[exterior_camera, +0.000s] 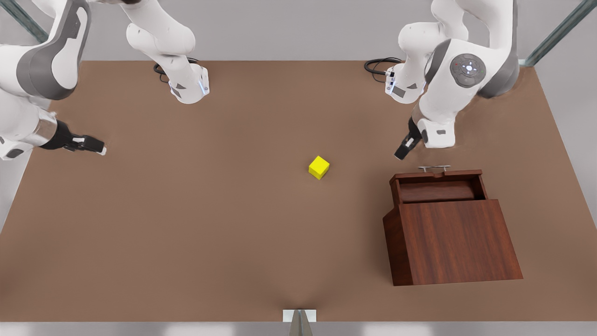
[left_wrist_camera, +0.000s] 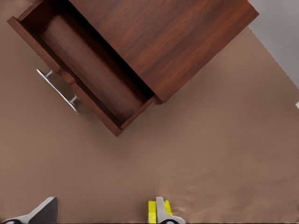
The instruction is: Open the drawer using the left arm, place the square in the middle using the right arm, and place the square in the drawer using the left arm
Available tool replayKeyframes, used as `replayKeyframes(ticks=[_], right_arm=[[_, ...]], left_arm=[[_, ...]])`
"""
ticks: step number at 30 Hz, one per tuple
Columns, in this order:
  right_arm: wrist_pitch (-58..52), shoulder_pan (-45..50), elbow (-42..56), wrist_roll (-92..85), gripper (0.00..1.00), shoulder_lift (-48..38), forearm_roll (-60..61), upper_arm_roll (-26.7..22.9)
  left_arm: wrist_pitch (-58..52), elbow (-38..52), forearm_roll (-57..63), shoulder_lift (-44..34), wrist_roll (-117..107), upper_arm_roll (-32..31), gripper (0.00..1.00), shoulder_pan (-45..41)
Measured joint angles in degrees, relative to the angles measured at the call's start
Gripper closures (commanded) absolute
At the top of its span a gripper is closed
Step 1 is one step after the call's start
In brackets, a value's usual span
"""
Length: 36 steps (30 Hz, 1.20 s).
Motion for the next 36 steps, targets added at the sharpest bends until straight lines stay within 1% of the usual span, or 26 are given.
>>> replayKeyframes(ticks=[1,2,3,5,6,7,8,11,12,13,14,15,16,17,28,33,34,35,36], right_arm=[[-1.03,2.21,4.87,-0.08,0.00,3.97,0.00,0.03],[0.02,2.40,5.55,0.00,0.00,3.72,0.13,0.41],[0.81,1.83,5.31,0.00,0.00,3.43,0.09,0.61],[1.50,2.12,5.18,0.00,0.00,3.61,0.08,0.73],[1.63,2.00,5.21,0.08,0.00,3.52,0.16,0.73],[2.77,2.01,5.22,0.09,0.00,3.60,0.17,0.73],[2.96,2.04,5.22,0.14,0.00,3.53,0.18,0.73],[3.18,2.05,5.22,0.44,0.00,3.30,0.26,0.82],[3.17,2.02,5.22,0.44,0.00,3.25,0.34,0.82],[3.04,2.02,5.22,0.44,0.00,3.17,0.36,0.82],[2.95,2.02,5.22,0.44,0.00,3.09,0.40,0.74],[3.00,1.96,5.22,0.44,0.00,3.16,0.41,0.73],[3.00,2.03,5.22,0.44,0.00,3.17,0.44,0.73],[3.00,2.05,5.22,0.44,0.00,3.25,0.44,0.73],[3.09,2.02,5.04,0.35,0.00,3.60,0.52,0.73],[3.09,2.02,4.86,0.26,0.00,3.38,0.52,0.73],[2.93,1.97,4.86,0.26,0.00,3.34,0.52,0.73],[2.88,1.91,4.91,0.26,0.00,3.31,0.52,0.73],[2.91,1.99,4.95,0.26,0.00,3.34,0.53,0.73]], left_arm=[[-0.59,3.92,1.32,5.03,19.10,-3.69,0.00,-3.76],[-2.73,9.75,2.55,10.38,37.29,-5.93,0.00,-4.35],[-6.01,13.66,3.53,14.94,45.16,-6.69,0.00,1.19],[-5.75,15.37,5.56,24.89,51.30,-6.93,0.00,-3.59],[-1.54,14.74,7.06,27.35,51.02,-6.89,0.00,-4.72],[5.99,10.63,8.26,27.61,47.85,-6.20,0.00,-7.96],[9.14,8.92,9.17,28.13,45.73,-4.38,0.00,-12.00],[11.54,5.59,10.52,29.01,43.48,-2.52,0.00,-17.30],[12.84,3.74,10.78,29.04,43.44,-2.35,0.00,-17.31],[18.34,-1.82,10.95,28.52,43.52,-1.45,0.00,-17.42],[24.28,-5.10,11.08,28.52,43.39,-1.29,0.00,-18.15],[26.55,-6.81,11.21,28.92,43.44,-0.52,0.00,-18.15],[31.05,-9.61,11.38,28.94,43.44,-0.06,0.00,-18.28],[32.56,-11.16,11.51,28.97,43.44,0.29,0.00,-18.45],[37.70,-11.29,12.11,35.10,43.44,1.48,0.00,-18.89],[37.75,-11.29,12.23,35.70,43.49,1.65,0.00,-18.89],[37.75,-11.29,12.24,35.70,43.44,1.65,0.08,-18.96],[37.70,-11.29,12.24,35.70,43.44,1.73,0.38,-18.97],[37.69,-11.29,12.22,35.95,43.44,1.74,0.39,-18.94]])
